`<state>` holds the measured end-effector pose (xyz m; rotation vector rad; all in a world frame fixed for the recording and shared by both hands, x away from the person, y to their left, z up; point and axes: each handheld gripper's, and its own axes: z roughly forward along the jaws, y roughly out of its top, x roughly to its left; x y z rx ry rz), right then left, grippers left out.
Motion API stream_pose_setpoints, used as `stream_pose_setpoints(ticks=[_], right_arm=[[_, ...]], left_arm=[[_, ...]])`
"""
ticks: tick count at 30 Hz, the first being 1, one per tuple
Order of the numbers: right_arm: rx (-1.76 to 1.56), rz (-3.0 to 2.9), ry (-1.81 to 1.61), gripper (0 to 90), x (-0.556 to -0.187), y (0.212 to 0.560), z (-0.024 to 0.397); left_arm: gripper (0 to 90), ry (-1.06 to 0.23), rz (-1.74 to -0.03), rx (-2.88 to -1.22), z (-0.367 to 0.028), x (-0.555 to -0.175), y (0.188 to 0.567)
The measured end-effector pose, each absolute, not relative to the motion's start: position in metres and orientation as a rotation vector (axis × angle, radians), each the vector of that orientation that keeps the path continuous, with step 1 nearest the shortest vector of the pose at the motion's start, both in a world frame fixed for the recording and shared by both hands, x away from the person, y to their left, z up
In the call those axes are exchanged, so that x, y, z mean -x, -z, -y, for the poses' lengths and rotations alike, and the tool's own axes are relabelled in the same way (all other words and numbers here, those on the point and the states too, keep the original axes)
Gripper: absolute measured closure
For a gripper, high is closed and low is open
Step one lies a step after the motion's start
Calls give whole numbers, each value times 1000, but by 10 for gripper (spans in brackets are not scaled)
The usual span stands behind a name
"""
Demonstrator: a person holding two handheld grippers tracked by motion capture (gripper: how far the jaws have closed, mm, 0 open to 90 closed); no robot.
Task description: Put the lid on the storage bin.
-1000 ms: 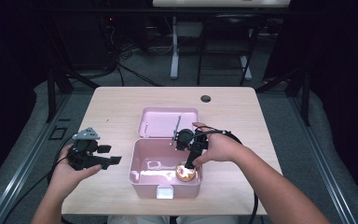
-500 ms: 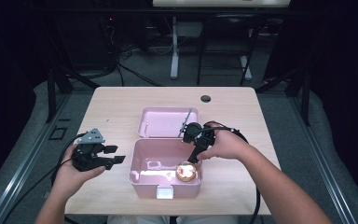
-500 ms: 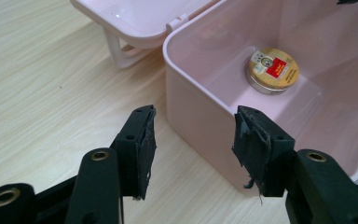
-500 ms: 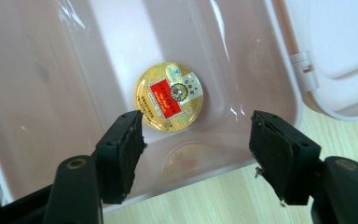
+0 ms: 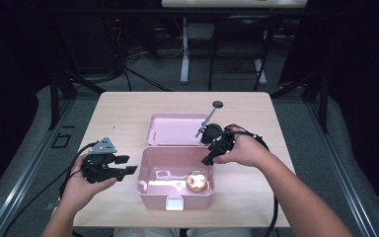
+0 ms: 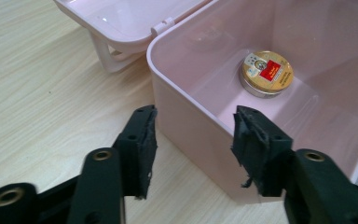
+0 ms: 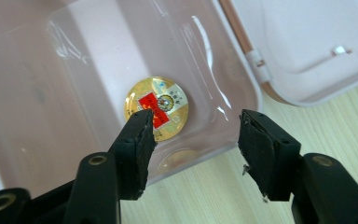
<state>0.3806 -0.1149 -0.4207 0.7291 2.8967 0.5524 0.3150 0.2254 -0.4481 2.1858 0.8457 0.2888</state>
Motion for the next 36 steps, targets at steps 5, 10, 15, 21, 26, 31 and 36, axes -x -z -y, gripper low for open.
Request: stream_pose_setpoints(ticks=[5,10,15,21,26,31,36], right_arm=[[-778,-2858,-594,459,-383,420,120],[-836,-2822,-633,493,-385,420,124],[-897,-2797,-621,523,-390,424,129],[-997,-2750,-652,555,-397,423,136],[-1076,-2698,-699,558,-402,419,139],[-1126,-2656,-718,573,-408,417,140],[-1171,-2629,-729,578,-415,418,139]], left_arm=[[560,-274,-857,-2190,-223,-314,448],[603,-254,-853,-2196,-218,-313,448],[624,-244,-844,-2199,-215,-312,449],[662,-221,-839,-2208,-212,-311,450],[685,-196,-836,-2215,-210,-311,451],[709,-190,-836,-2223,-208,-312,453],[729,-184,-828,-2228,-208,-312,454]])
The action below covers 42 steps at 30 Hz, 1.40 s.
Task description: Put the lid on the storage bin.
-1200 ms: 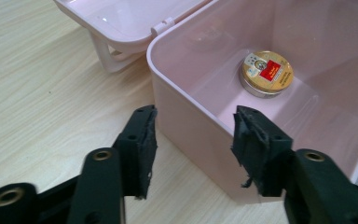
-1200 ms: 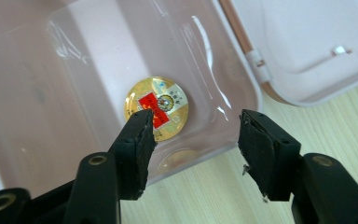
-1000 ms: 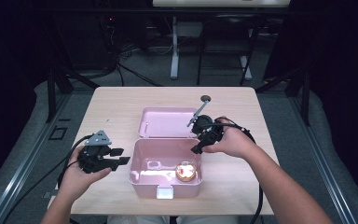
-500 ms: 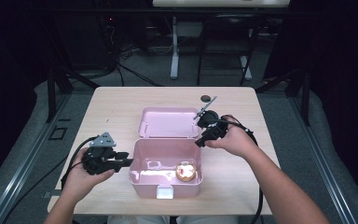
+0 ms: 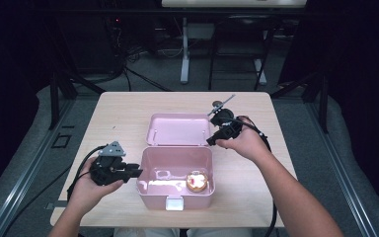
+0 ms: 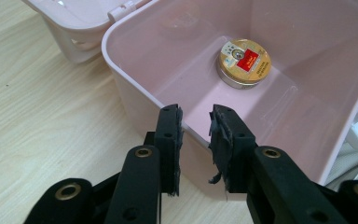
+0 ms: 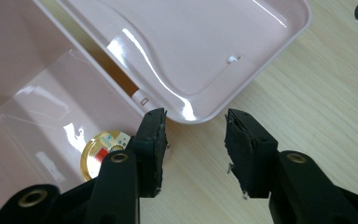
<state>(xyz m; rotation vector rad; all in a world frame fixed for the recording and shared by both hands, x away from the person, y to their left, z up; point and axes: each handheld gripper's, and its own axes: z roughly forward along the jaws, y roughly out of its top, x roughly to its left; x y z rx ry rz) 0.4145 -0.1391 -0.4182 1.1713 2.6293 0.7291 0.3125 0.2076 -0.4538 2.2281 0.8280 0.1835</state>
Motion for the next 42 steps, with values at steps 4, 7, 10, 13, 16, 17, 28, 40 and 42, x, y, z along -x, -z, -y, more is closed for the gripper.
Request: stream_pose_setpoints(ticks=[4,7,10,13,16,17,28,40,42], right_arm=[[-1226,-2603,-745,578,-421,420,139],[-1279,-2573,-762,582,-427,422,140],[-1330,-2542,-777,590,-433,426,142],[-1371,-2523,-779,595,-439,429,144],[-1402,-2504,-781,602,-445,433,145],[-1425,-2498,-782,603,-446,434,144],[-1576,-2435,-744,644,-467,440,136],[-1726,-2338,-747,670,-485,450,134],[-1737,-2328,-745,677,-488,451,132]], left_arm=[[754,-176,-827,-2228,-207,-312,455],[762,-175,-825,-2231,-206,-312,454],[782,-172,-822,-2229,-207,-311,454],[795,-172,-818,-2227,-207,-311,454],[799,-178,-817,-2229,-206,-310,454],[800,-180,-816,-2229,-206,-310,454],[804,-173,-817,-2226,-207,-311,454],[809,-184,-819,-2228,-206,-310,453],[809,-180,-818,-2228,-206,-310,453]])
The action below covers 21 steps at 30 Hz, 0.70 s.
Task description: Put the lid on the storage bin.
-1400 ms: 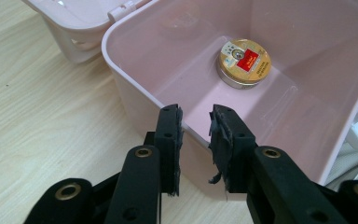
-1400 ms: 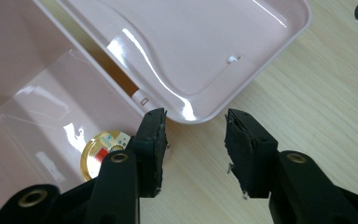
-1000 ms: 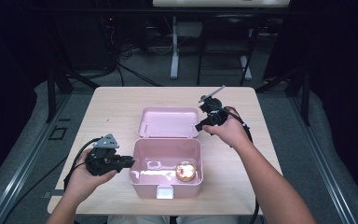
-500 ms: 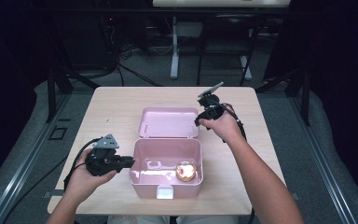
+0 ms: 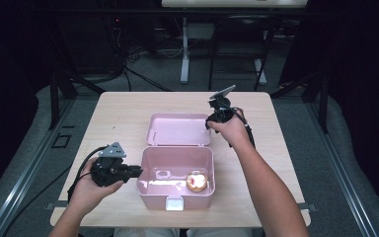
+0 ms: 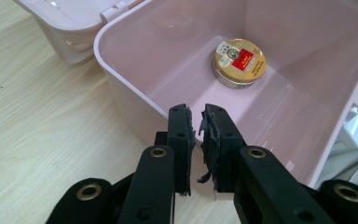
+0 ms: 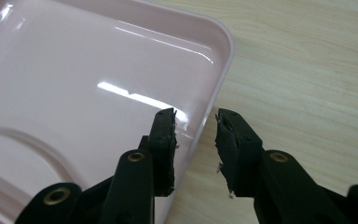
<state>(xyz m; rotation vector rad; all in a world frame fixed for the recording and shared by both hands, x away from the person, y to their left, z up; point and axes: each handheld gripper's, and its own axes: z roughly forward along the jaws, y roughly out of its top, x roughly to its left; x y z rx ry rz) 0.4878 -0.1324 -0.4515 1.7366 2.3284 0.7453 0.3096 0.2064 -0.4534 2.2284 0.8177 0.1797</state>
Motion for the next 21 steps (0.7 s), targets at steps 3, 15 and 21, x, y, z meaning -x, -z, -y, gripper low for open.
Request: stream_pose_setpoints(ticks=[3,15,21], right_arm=[[-1756,-2310,-736,690,-492,454,131],[-1840,-2270,-705,727,-505,462,128],[-1853,-2265,-690,752,-508,466,125]], left_arm=[[809,-179,-817,-2227,-207,-310,453],[810,-177,-816,-2224,-207,-310,454],[810,-174,-817,-2224,-207,-310,454]])
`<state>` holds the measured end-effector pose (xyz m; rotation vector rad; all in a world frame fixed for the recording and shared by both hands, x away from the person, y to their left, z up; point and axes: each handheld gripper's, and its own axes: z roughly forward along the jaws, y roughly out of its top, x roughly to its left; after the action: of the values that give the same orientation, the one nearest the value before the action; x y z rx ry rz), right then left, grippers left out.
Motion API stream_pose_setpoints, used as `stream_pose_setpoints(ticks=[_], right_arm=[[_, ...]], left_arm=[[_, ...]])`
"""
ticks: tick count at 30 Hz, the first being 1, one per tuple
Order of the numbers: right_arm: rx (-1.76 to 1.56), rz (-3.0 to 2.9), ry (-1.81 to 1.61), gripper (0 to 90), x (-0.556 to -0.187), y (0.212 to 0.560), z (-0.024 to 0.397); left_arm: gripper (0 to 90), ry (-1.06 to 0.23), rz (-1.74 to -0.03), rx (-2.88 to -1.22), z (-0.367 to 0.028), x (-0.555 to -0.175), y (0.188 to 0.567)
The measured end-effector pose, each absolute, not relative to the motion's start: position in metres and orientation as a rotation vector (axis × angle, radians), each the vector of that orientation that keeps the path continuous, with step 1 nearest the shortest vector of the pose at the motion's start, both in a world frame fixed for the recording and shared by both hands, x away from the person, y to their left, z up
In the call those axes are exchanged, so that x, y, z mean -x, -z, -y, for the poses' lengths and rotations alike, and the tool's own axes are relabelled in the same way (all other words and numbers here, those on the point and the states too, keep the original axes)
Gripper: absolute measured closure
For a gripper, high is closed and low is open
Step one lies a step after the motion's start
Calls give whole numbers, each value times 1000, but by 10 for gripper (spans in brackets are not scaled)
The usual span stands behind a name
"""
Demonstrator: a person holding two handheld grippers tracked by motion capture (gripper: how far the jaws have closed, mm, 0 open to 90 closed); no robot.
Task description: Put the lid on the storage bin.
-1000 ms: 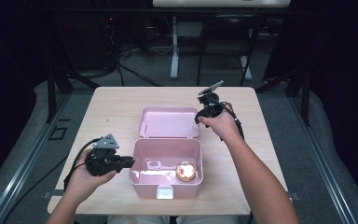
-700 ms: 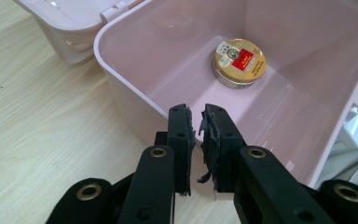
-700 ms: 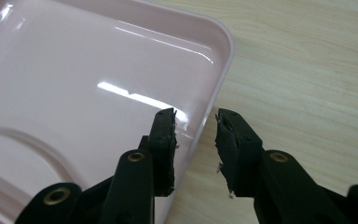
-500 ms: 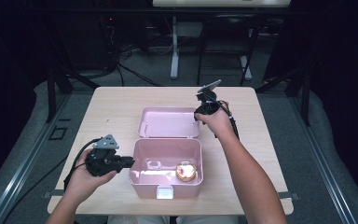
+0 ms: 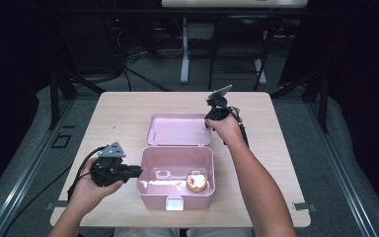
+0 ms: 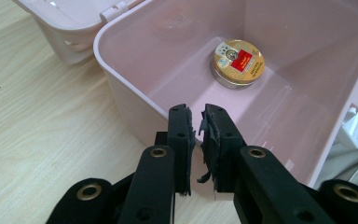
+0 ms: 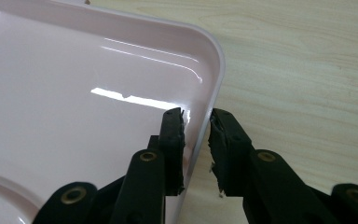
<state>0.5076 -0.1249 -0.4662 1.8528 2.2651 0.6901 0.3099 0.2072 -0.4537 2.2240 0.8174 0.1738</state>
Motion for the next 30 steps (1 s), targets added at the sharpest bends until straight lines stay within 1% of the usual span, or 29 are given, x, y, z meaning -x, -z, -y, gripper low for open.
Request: stream_pose_setpoints(ticks=[12,20,26,30], right_arm=[[-1915,-2244,-700,778,-512,472,125],[-1951,-2225,-708,779,-516,473,127],[-1974,-2208,-708,813,-517,472,126],[-1988,-2220,-699,819,-518,472,128]], left_arm=[[810,-167,-819,-2219,-207,-310,454],[811,-162,-823,-2213,-208,-310,454],[810,-156,-826,-2209,-208,-311,455],[811,-153,-825,-2210,-208,-311,455]])
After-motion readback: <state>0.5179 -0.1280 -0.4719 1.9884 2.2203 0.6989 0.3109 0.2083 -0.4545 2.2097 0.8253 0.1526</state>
